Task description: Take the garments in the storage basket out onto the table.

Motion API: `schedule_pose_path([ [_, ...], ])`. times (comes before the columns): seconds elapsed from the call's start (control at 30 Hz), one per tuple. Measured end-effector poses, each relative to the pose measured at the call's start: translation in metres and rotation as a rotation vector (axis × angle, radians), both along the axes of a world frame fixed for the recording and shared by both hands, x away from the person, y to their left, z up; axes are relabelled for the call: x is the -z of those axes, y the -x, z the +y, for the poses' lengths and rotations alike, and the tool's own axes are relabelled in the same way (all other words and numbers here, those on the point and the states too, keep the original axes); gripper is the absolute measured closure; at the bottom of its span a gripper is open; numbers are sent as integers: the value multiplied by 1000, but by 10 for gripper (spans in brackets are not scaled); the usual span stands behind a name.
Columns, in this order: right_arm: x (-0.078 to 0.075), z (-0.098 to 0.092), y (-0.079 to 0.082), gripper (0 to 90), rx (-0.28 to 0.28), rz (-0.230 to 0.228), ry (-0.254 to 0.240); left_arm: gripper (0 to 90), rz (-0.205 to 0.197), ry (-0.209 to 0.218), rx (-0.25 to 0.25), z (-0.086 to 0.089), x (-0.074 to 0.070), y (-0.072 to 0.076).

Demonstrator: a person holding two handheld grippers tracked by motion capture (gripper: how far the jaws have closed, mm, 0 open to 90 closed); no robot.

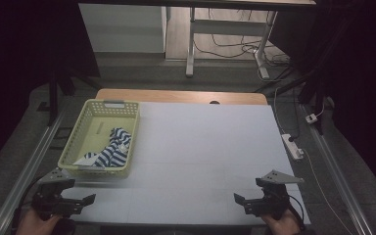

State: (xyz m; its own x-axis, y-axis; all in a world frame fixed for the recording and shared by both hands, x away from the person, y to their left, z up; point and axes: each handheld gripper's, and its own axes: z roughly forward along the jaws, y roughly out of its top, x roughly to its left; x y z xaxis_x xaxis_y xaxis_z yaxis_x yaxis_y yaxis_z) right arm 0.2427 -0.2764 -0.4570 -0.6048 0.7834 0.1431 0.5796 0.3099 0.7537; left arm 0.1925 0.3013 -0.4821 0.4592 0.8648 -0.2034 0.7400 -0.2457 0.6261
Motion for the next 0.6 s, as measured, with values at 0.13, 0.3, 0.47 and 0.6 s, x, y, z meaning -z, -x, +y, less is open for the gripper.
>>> schedule_pose_path([
  [0.13,0,-1,1,1,-11,-9,-14,31,7,14,-7,2,0,0],
  [0.3,0,-1,1,1,-13,-9,-16,30,19,35,-9,4,1,-2],
  [0.47,0,1,2,1,-24,-14,2,32,14,37,-9,4,1,-1],
  [0.6,0,2,1,2,-25,-9,5,30,17,33,-9,4,1,-1],
])
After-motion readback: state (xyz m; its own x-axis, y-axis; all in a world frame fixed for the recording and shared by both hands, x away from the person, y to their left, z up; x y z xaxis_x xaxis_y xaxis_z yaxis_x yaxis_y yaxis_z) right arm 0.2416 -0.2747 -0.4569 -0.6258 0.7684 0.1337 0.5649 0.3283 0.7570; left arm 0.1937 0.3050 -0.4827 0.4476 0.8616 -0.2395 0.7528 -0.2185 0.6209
